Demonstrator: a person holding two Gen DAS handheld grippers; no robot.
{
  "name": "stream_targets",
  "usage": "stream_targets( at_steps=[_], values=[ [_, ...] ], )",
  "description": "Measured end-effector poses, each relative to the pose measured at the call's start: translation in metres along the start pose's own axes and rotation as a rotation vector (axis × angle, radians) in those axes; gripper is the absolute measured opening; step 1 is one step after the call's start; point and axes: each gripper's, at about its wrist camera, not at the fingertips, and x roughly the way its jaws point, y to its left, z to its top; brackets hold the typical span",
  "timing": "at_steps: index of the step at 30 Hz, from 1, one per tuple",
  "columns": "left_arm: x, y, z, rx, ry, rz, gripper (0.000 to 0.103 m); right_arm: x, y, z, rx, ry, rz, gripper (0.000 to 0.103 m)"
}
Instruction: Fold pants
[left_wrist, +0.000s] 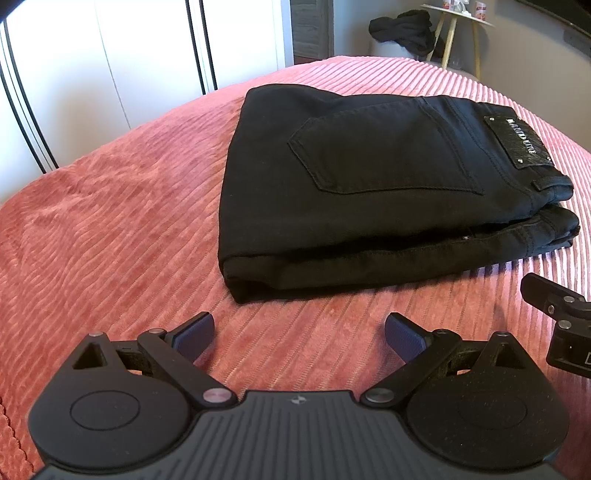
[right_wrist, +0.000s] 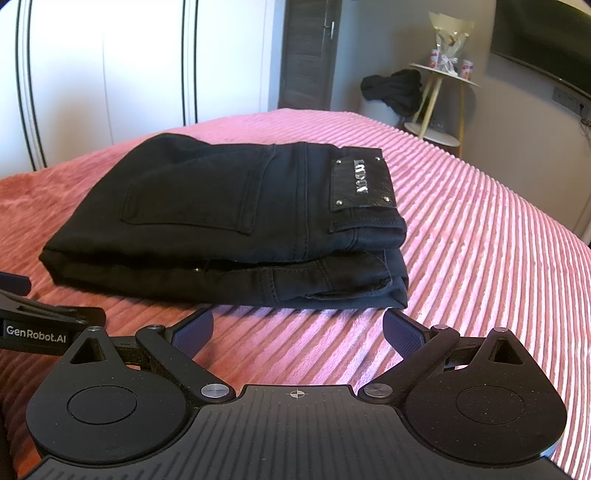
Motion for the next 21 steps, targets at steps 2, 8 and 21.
stream_targets(
  at_steps=[2, 8, 21],
  values=[
    [-0.0008, -0.0007, -0.0004, 0.002, -0.008, 0.007, 0.099, 0.0000, 0.0000, 0.0000, 0.001, 0.000, 0.001, 0.101],
    [-0.0017, -0.0049, -0.0020, 0.025, -0.010, 0.010, 0.099, -0.0002, -0.0002, -0.0002, 0.001, -0.001, 0.000, 0.101],
    [0.0004, -0.0072, -0.0018, 0.041, 0.004, 0.002, 0.099, -0.0014, -0.0018, -0.0014, -0.003, -0.004, -0.020, 0.101]
  ],
)
